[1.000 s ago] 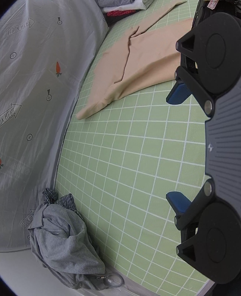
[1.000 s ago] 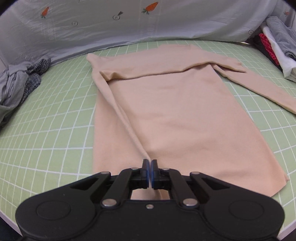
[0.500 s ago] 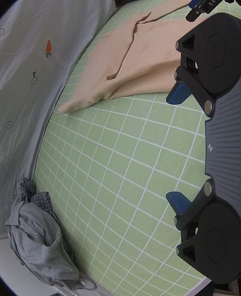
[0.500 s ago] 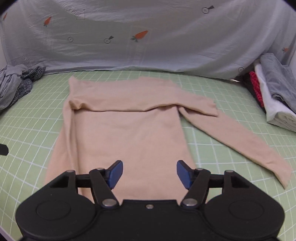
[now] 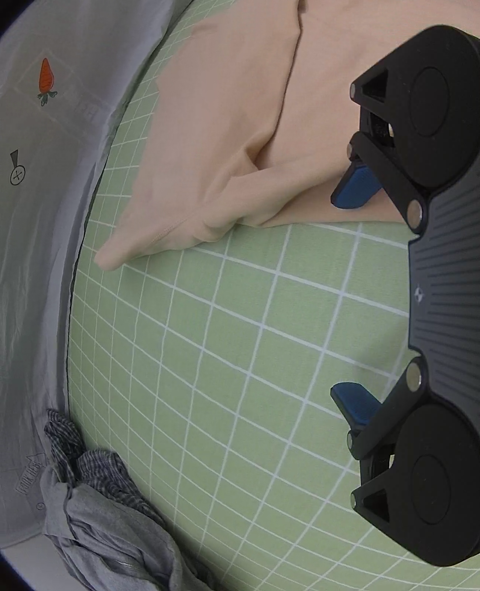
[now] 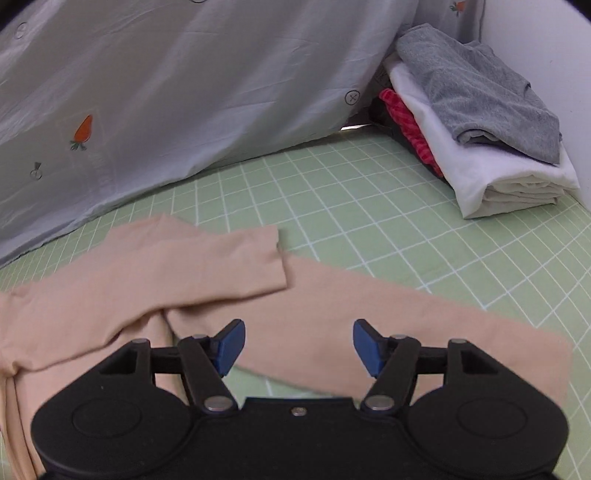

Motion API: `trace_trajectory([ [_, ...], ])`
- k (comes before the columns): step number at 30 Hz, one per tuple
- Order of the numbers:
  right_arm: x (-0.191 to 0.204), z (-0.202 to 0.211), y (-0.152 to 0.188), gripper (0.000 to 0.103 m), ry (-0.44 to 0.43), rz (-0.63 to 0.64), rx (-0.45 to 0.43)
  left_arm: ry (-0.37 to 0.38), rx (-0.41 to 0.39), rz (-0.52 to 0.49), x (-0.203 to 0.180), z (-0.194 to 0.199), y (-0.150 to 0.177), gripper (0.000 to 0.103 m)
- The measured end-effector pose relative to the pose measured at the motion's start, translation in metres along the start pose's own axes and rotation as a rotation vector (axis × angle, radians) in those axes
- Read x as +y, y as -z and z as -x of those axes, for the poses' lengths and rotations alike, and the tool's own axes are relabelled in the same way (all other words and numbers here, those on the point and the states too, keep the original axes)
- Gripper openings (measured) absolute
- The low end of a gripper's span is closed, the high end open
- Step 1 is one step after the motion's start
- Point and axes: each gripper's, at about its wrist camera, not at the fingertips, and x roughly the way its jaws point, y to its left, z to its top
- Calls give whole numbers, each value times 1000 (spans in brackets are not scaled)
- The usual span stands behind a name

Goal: Fold clothes

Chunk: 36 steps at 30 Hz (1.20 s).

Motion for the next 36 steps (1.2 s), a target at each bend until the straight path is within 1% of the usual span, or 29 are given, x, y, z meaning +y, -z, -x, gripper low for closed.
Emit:
trace_trajectory([
  [3, -1, -32, -22, 66, -27, -31, 35, -29, -30, -28, -12, -11, -20, 100],
  [6, 6, -60, -33, 66, -63, -41, 64, -48, -10, -56, -23, -25, -34, 100],
  [7, 10, -66, -34, 66, -65, -31, 63, -57, -7, -57, -25, -28, -36, 103],
  [8, 14, -71, -35, 67, -67, -21, 62, -62, -6, -59, -26, -29, -38, 103],
  [9, 18, -76, -36, 72, -68, -7, 60, -60, -6, -61, -26, -30, -38, 103],
  [12, 36, -82, -38, 71, -64, 93, 44, -40, -1, -43, -21, -32, -37, 103],
  [15, 51, -84, -37, 56, -58, 188, 38, -21, 13, -18, -17, -34, -38, 103],
  [17, 54, -83, -39, 44, -67, 210, 30, -11, 21, -7, -15, -35, -38, 103],
  [18, 56, -83, -41, 28, -73, 218, 27, -10, 19, -12, -15, -35, -38, 103],
  [19, 57, -83, -44, 4, -73, 232, 25, -9, 17, -15, -15, -35, -38, 103],
  [21, 56, -79, -52, 4, -96, 236, 3, -7, 15, -16, -15, -35, -38, 103],
  [23, 54, -65, -66, 3, -124, 224, -57, -4, 13, -14, -15, -35, -38, 103],
  [24, 52, -55, -75, 3, -134, 214, -99, -2, 13, -13, -15, -35, -37, 103],
  [26, 43, -26, -96, 2, -134, 158, -216, 5, 13, -8, -13, -36, -37, 103],
  [27, 35, -9, -107, 2, -107, 108, -296, 10, 16, -1, -12, -36, -37, 103],
  [28, 26, -4, -113, 2, -85, 68, -337, 14, 18, 10, -11, -37, -37, 103],
  [29, 18, -8, -117, 2, -50, 32, -342, 17, 22, 24, -11, -38, -37, 103],
  [31, 4, -40, -118, 2, 4, 14, -239, 22, 35, 32, -10, -38, -39, 103],
  [33, -3, -59, -110, 2, 29, 2, -173, 26, 52, 30, -9, -38, -42, 103],
  [35, -3, -61, -101, 2, 43, 23, -163, 34, 62, 32, -7, -36, -46, 103],
  [36, -2, -62, -97, 2, 50, 33, -158, 47, 54, 45, -3, -33, -47, 103],
])
